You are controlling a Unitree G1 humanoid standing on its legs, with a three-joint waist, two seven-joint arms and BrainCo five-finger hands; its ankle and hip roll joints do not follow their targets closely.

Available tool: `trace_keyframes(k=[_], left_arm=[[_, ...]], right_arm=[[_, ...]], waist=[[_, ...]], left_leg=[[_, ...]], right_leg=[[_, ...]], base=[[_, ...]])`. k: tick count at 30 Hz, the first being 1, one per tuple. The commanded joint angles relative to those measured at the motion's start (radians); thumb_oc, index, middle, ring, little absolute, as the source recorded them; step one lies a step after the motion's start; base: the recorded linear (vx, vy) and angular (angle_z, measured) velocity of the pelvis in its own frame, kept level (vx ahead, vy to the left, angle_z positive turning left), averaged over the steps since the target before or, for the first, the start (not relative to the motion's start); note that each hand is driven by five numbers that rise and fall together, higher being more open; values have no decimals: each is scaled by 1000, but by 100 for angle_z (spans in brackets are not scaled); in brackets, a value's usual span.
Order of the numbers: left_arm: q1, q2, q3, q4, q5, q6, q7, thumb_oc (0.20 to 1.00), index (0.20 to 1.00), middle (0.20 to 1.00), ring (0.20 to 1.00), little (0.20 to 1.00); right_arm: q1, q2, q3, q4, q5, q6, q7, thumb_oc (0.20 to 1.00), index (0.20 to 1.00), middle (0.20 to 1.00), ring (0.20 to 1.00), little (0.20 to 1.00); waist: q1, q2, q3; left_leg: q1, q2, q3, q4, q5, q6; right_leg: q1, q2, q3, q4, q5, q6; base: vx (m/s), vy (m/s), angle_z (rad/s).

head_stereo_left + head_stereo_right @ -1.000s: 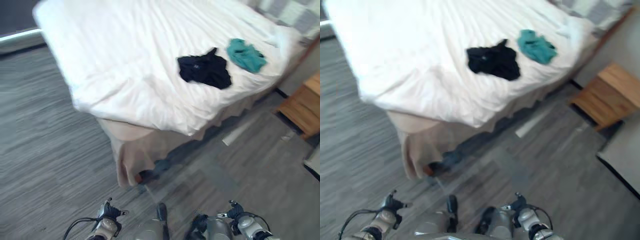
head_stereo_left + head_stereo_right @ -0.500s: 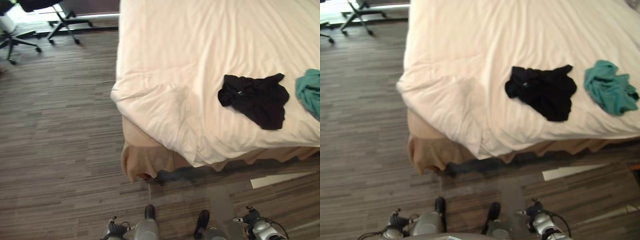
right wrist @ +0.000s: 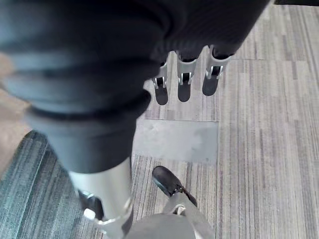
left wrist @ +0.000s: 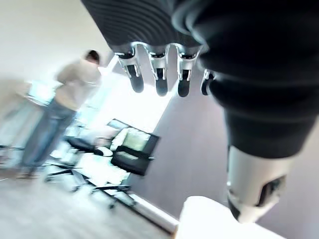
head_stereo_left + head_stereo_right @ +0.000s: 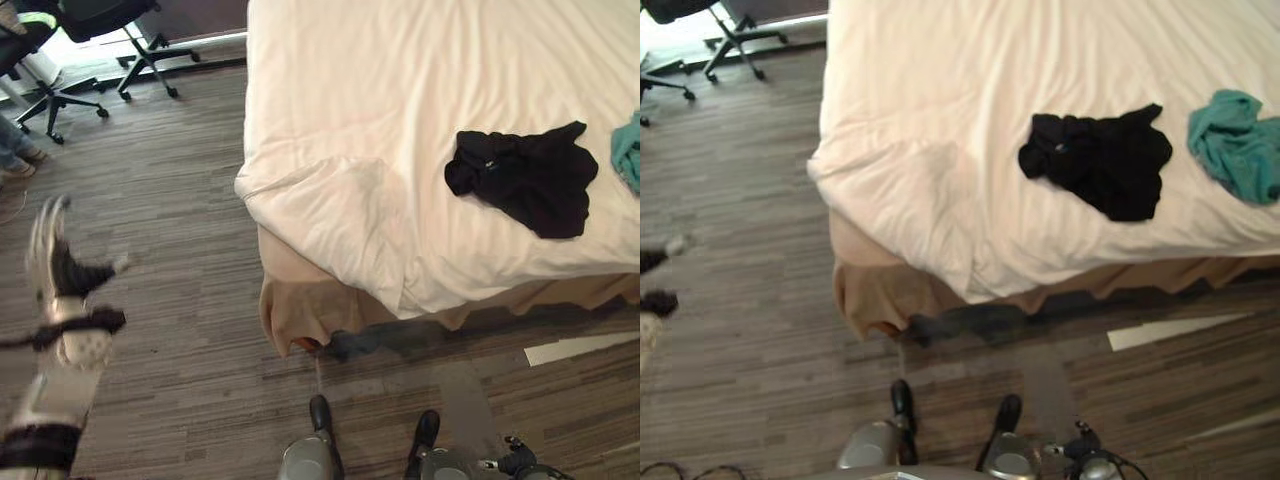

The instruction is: Tidy up the quilt and then pick up the clothes from the bed and put them into the laundry hamper.

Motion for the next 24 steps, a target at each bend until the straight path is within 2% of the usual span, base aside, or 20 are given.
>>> trace_keyframes(k=[1,4,8,11,12,13,14,15,16,17,18,20,21,22,23,24], left_arm=[[-291,-17,-187,166,105,25,12,1000,1000,1000,1000,1000],[-524,-5,-362,296,172,68,6,1000,1000,1000,1000,1000],[-713,-64,-484,512,164,119,-19,1000,1000,1000,1000,1000],[-733,-113,-517,604,165,131,-45,1000,1000,1000,1000,1000],[-721,-134,-524,636,169,135,-54,871,871,871,871,871],[-709,-150,-529,656,177,138,-61,536,536,536,536,536],[-693,-164,-535,681,192,143,-71,457,457,457,457,457],[-676,-173,-548,709,218,148,-80,209,209,209,209,209],[-655,-178,-556,732,239,153,-90,200,200,200,200,200],[-535,-194,-518,787,241,159,-122,278,278,278,278,278],[-532,-195,-516,786,242,160,-122,278,278,278,278,278],[-426,-195,-455,789,229,162,-123,407,407,407,407,407],[-360,-196,-413,771,224,160,-114,567,567,567,567,567],[-290,-190,-376,745,223,157,-106,608,608,608,608,608],[-205,-196,-326,717,217,153,-95,1000,1000,1000,1000,1000],[-141,-206,-294,702,214,148,-90,1000,1000,1000,1000,1000]], right_arm=[[-120,-35,30,0,15,0,5,1000,1000,1000,1000,1000],[-165,-45,39,-7,30,-1,1,1000,1000,1000,1000,1000],[-199,-40,50,-21,66,4,-24,1000,1000,1000,1000,1000],[-199,-31,54,-8,72,6,-29,1000,1000,1000,1000,1000],[-196,-29,55,-3,74,6,-32,1000,1000,1000,1000,1000],[-194,-30,53,4,77,7,-36,1000,1000,1000,1000,1000],[-194,-31,51,11,78,7,-40,1000,1000,1000,1000,1000],[-193,-34,49,16,78,6,-42,1000,1000,1000,1000,1000],[-194,-40,45,16,79,4,-44,1000,1000,1000,1000,1000],[-197,-65,18,-3,90,0,-54,1000,1000,1000,1000,1000],[-196,-66,20,-4,90,0,-54,1000,1000,1000,1000,1000],[-196,-87,-3,-65,96,-5,-62,1000,1000,1000,1000,1000],[-196,-109,-15,-130,91,-12,-73,1000,1000,1000,1000,1000],[-191,-131,-31,-213,73,-21,-83,1000,1000,1000,1000,1000],[-187,-158,-45,-294,51,-31,-96,1000,1000,1000,1000,1000],[-185,-178,-48,-348,32,-38,-107,1000,1000,1000,1000,1000]], waist=[[-62,11,45],[-88,0,67],[-118,-11,97],[-123,-16,116],[-125,-17,121],[-126,-18,124],[-127,-18,125],[-127,-18,124],[-127,-18,122],[-116,-13,103],[-118,-13,102],[-107,-9,86],[-98,-8,77],[-87,-5,73],[-75,-3,67],[-68,0,60]], left_leg=[[21,89,56,83,-67,-92],[-32,95,81,103,-68,-90],[-83,107,99,126,-62,-90],[-90,115,102,144,-63,-92],[-87,116,102,148,-65,-92],[-84,117,102,151,-68,-93],[-81,119,103,153,-69,-93],[-75,118,105,156,-72,-94],[-69,119,105,157,-75,-94],[-42,113,106,154,-83,-93],[-40,112,106,154,-82,-93],[-18,103,101,146,-85,-91],[-5,97,96,140,-85,-90],[3,93,89,133,-86,-89],[15,87,83,126,-87,-87],[28,82,77,116,-87,-85]], right_leg=[[-33,-49,11,40,-105,111],[-122,-67,41,75,-86,122],[-190,-82,55,95,-71,128],[-190,-88,53,100,-73,126],[-186,-89,52,100,-73,125],[-181,-90,51,101,-75,123],[-177,-92,50,101,-75,122],[-170,-93,48,101,-77,121],[-164,-93,46,102,-80,120],[-133,-92,42,98,-85,114],[-132,-92,41,97,-85,114],[-105,-91,35,93,-87,112],[-90,-90,31,89,-87,112],[-78,-91,27,87,-89,111],[-65,-91,22,84,-90,110],[-52,-92,15,81,-90,110]], base=[[-149,72,-48],[-107,43,-43],[-49,6,-31],[-9,-13,-13],[0,0,0],[-5,-3,5],[-1,0,8],[1,4,12],[19,26,11],[19,27,6],[31,32,-1],[33,21,-10],[21,26,-7],[0,0,0],[12,38,3],[13,28,6]])
